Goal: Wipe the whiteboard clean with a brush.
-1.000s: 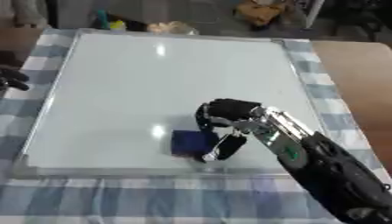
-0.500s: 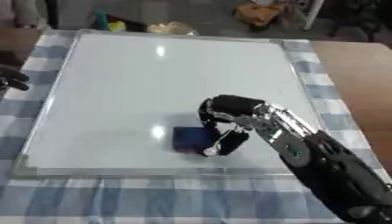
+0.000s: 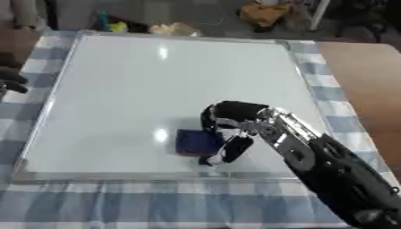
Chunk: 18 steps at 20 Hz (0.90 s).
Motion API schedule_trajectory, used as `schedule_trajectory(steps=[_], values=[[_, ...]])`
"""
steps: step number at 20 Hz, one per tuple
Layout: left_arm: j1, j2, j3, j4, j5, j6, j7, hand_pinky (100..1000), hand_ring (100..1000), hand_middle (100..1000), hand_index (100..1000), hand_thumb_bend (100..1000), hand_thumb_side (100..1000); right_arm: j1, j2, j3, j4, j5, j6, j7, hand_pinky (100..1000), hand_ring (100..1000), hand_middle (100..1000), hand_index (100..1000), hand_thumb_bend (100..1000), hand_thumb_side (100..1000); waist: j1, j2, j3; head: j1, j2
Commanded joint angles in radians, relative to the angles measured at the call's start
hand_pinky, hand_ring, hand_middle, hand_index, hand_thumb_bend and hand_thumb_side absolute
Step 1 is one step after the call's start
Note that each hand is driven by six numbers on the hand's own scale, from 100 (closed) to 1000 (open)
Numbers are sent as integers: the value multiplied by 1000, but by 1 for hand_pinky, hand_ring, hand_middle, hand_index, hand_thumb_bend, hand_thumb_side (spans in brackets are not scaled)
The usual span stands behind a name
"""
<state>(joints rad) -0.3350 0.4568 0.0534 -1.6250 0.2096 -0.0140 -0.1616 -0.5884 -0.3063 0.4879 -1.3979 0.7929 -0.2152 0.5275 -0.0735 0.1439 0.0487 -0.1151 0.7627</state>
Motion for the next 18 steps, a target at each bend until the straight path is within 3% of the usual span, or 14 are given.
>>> schedule_trajectory(steps=[1,7,18], values=[[-16,14,4,-14,4,-1,1,560,573,620,730,681,968,-14,-10,-4,-6,1,-2,3,530,549,522,288,376,482,4,-14,-1,0,-9],[-15,14,4,-13,4,-1,1,559,573,620,729,680,968,-14,-13,-4,-11,6,7,-3,515,493,457,279,313,424,3,-15,-3,0,-9],[-15,14,4,-13,4,-1,2,559,573,619,729,681,967,-9,-20,-24,-36,1,31,-28,498,479,444,272,269,389,4,-18,-6,-1,-11]])
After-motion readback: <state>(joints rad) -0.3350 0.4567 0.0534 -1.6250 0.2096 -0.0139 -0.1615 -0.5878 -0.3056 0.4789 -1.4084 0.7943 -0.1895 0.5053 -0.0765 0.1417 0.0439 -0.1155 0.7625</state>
